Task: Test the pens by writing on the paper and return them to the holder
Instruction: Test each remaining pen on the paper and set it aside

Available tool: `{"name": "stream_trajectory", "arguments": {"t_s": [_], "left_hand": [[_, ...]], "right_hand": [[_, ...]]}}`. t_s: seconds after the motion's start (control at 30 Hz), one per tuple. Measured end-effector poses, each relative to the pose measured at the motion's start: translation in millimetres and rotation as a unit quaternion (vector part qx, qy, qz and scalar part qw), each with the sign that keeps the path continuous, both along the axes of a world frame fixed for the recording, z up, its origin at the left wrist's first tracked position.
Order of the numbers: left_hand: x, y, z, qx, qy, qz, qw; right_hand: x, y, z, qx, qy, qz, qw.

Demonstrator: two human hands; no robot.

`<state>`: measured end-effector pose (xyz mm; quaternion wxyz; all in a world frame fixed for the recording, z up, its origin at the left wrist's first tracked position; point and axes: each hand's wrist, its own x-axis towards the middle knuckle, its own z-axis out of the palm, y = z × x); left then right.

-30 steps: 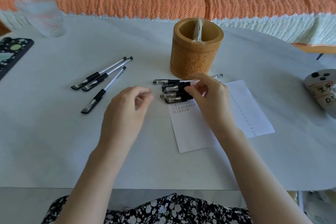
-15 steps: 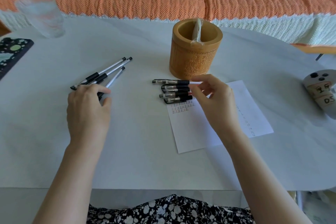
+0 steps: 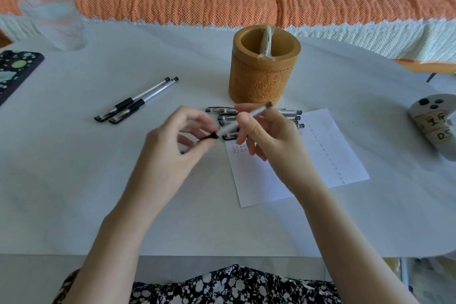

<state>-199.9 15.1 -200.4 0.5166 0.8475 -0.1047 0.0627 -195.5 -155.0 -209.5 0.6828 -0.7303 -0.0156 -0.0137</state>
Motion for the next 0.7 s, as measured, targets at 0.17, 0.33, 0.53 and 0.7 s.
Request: {"name": "stream_trajectory", "arguments": {"t_s": [0.17,0.33,0.53,0.7], "left_hand": [[-5.3,-13.8,-3.9,0.006,0.002,-0.037,0.999],[-4.1,-17.5,-8.2,0.063,0.016,-0.053,0.996],[-7.9,-29.1,-8.1,0.078,0.005,-0.075,0.994],[-8.7,-35.3,-6.4,0.077,-0.009,-0.079,0.994]], "right_hand": [[-1.5,-4.6,1.2,0.058,0.003,-0.019,0.998],[-1.7,-11.2,2.3,0.079,0.000,-0.079,0.994],[-2.8,-11.7,3.4,0.108,0.011,-0.045,0.993],[-3.5,-13.3,4.1,0.089,0.008,0.012,0.996]]}}
